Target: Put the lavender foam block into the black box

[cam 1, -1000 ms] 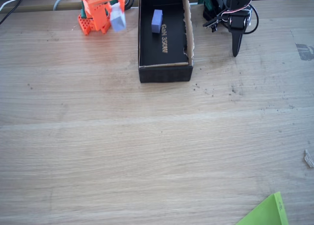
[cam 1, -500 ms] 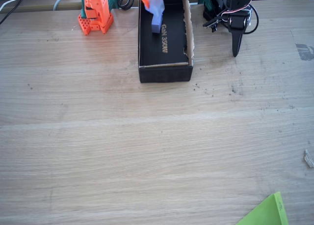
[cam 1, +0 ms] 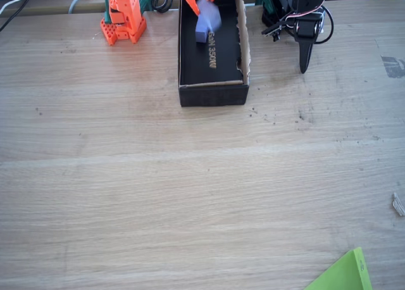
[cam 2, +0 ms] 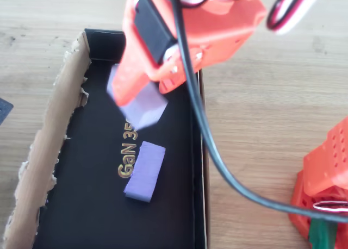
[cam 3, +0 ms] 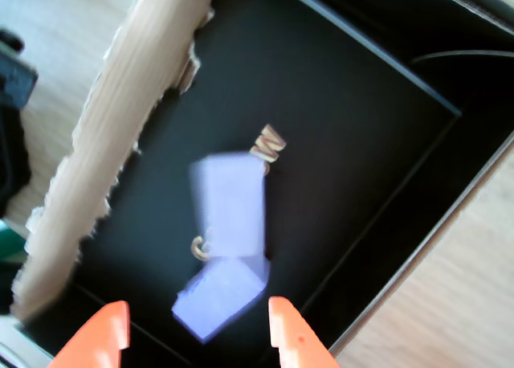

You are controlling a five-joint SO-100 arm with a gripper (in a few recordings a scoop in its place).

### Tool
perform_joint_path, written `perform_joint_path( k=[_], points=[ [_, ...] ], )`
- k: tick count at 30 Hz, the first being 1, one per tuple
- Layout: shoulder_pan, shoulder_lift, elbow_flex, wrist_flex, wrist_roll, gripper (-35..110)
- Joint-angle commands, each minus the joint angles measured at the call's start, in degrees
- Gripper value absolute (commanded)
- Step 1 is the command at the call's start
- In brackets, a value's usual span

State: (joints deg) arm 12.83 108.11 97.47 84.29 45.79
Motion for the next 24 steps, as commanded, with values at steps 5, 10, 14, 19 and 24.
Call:
perform_joint_path(
  k=[5,10,14,19,24],
  points=[
    [0.1,1.6,-1.5,0.4,4.5,13],
    [1.8,3.1,0.4,1.1,6.3,0],
    [5.6,5.5,3.8,1.3,8.9,0],
    [15.8,10.6,7.3,2.9,9.5,0],
    [35.4,17.0,8.3,3.6,3.3,0]
  ],
)
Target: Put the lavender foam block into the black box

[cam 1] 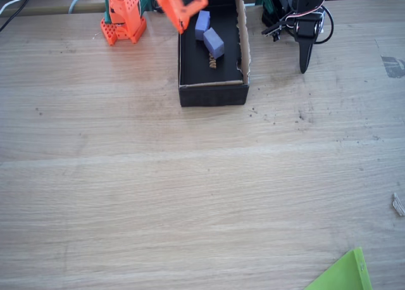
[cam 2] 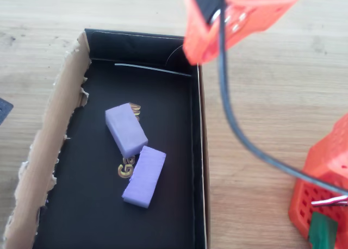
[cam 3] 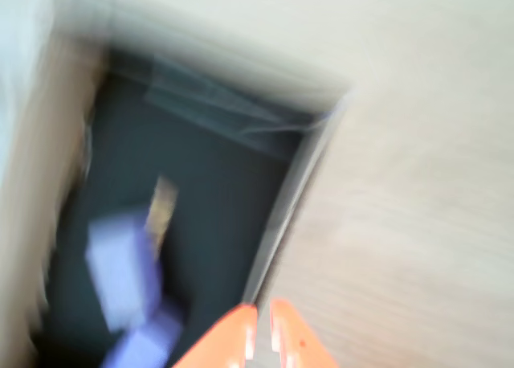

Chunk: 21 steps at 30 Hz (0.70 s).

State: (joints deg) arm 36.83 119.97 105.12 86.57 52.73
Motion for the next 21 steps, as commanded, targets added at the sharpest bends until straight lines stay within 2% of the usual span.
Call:
perform_joint_path(
  k=[1,4,8,12,21],
  points=[
    [17.0,6.2,0.7,1.2,-6.5,0],
    [33.8,9.0,5.6,-9.7,-20.2,0],
    [43.8,12.1,13.0,-19.0,-26.6,0],
    [46.2,14.7,16.3,-22.0,-28.3,0],
    [44.6,20.0,26.4,-26.0,-24.9,0]
  ],
)
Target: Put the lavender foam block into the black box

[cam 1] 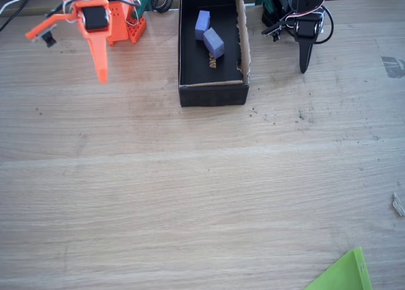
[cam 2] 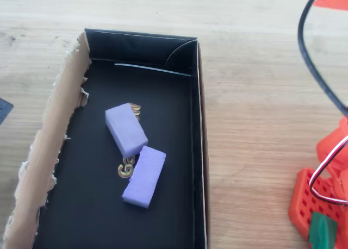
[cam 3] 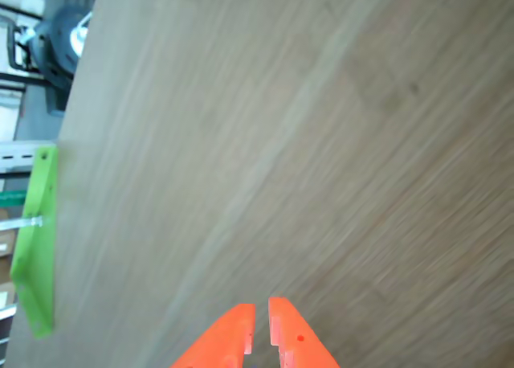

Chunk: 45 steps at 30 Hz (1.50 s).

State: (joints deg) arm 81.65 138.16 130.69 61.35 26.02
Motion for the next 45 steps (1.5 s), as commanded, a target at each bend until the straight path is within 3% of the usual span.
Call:
perform_joint_path(
  k=[1,13,26,35,45],
  points=[
    [-0.2,1.8,1.1,-1.1,1.8,0],
    [0.4,9.7,9.1,-4.1,-4.4,0],
    [-0.9,35.8,25.5,-1.6,-5.8,0],
    [0.9,35.9,32.4,-1.8,-5.2,0],
    [1.3,35.9,32.7,12.7,-3.3,0]
  ],
)
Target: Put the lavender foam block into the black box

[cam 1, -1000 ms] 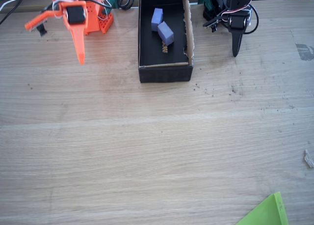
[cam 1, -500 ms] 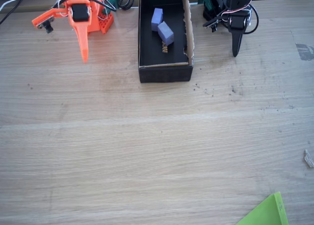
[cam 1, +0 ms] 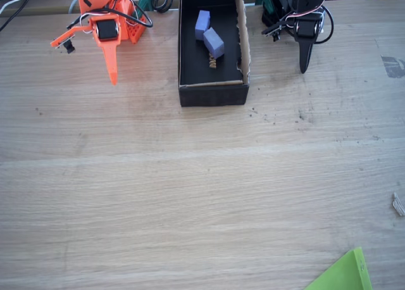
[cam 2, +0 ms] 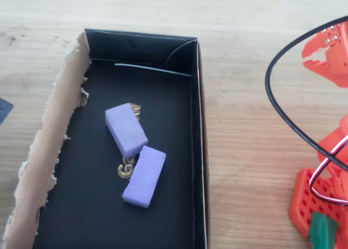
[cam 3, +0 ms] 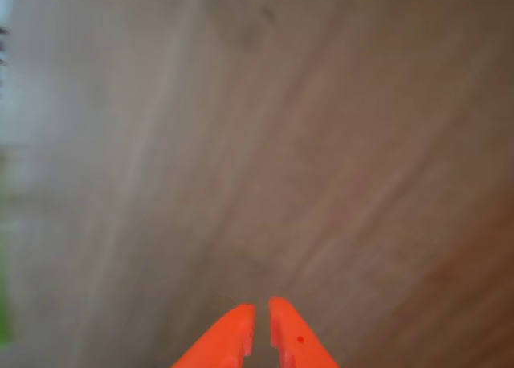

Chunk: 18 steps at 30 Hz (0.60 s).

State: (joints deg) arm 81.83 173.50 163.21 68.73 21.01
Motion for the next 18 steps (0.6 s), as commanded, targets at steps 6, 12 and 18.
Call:
perform_joint_path(
  k=[6,12,18],
  points=[
    [3.4,0.6,0.2,6.2,-4.7,0],
    [3.3,0.6,0.2,6.2,-7.8,0],
    [3.1,0.6,0.2,6.2,-7.8,0]
  ],
)
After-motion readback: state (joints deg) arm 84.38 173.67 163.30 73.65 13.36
